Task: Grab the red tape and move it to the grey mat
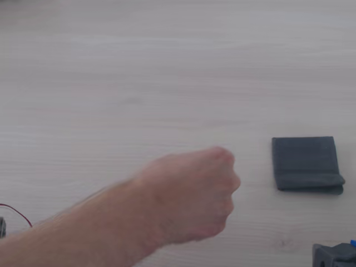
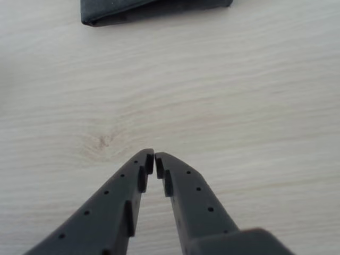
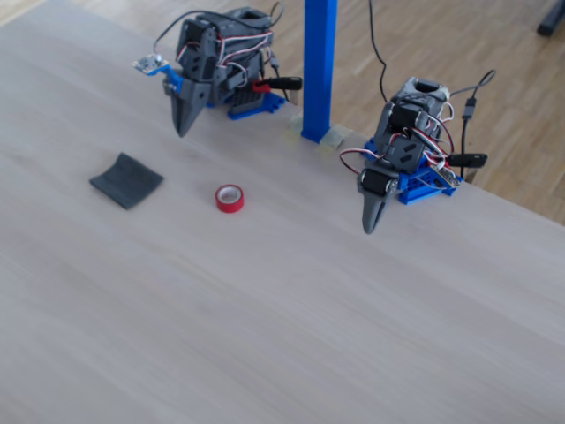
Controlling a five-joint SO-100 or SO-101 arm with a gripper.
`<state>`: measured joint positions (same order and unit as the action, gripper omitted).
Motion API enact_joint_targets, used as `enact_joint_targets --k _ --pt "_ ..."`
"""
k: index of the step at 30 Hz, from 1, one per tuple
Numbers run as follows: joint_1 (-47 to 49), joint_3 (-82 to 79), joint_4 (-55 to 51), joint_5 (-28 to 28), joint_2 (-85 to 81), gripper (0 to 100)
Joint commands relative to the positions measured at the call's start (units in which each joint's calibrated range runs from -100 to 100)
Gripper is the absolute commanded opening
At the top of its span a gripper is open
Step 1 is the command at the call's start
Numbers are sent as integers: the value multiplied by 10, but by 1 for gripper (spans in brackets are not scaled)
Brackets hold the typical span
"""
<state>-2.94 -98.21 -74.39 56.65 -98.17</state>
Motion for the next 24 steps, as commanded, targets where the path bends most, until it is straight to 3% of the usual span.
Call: enact_joint_targets --k 1,24 --pt "-6 -10 -8 -2 0 2" --pt "5 -12 -8 -2 1 3"
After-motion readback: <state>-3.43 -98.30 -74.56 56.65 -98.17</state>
